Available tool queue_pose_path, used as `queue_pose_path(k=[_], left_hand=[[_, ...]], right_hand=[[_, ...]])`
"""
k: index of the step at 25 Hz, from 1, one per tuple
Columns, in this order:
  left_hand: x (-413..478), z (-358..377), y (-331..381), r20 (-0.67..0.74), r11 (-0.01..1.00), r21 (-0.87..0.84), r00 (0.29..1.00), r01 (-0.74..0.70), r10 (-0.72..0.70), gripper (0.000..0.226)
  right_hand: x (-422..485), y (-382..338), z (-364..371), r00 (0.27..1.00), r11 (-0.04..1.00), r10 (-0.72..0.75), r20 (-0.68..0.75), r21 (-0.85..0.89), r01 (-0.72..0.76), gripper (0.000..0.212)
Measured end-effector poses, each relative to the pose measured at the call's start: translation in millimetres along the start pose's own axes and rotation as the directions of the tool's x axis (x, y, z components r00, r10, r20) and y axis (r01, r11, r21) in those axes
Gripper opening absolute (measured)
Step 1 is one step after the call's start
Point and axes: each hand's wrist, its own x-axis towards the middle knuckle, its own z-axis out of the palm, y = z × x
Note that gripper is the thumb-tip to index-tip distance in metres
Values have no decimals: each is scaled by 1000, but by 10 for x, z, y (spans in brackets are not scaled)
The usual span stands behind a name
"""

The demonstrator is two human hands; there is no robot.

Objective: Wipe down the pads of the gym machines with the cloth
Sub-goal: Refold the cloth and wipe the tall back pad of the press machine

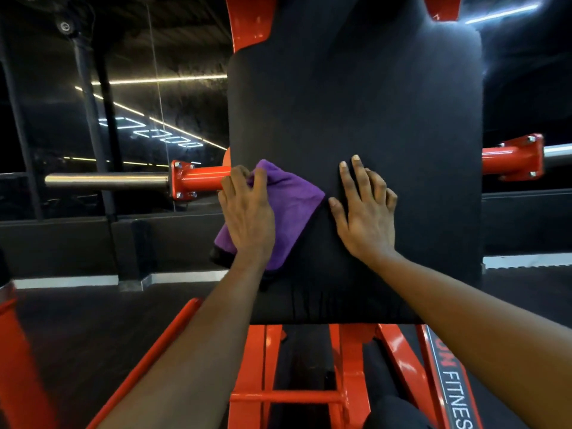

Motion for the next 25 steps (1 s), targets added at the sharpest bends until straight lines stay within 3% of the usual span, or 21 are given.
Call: queue_pose_path(k=[2,5,6,11,16,19,22,25], left_hand=[[-133,126,53,64,998,-21,996,67,-65,38],[-445,273,108,250,991,110,962,82,-107,103],[-525,285,114,275,988,134,954,82,-116,112],[-1128,323,-73,176,962,60,946,266,-272,90],[-2007,230,-235,252,933,52,899,356,-357,84],[-1514,255,-99,199,909,-11,891,417,-407,79],[-790,307,54,133,935,-3,927,355,-351,77],[-752,330,134,143,958,76,947,278,-287,74]], right_hand=[[-30,61,69,1000,1000,-7,-21,-20,7,61],[-51,51,134,999,996,15,-48,-82,-19,60],[-58,39,134,998,995,22,-56,-97,-27,60],[-85,72,132,999,996,30,-31,-81,-33,59],[-97,64,129,999,996,34,-3,-85,-34,60],[-100,65,135,999,996,37,1,-75,-37,60],[-104,62,144,999,997,38,-6,-73,-39,59],[-99,78,159,999,997,42,-24,-66,-43,59]])
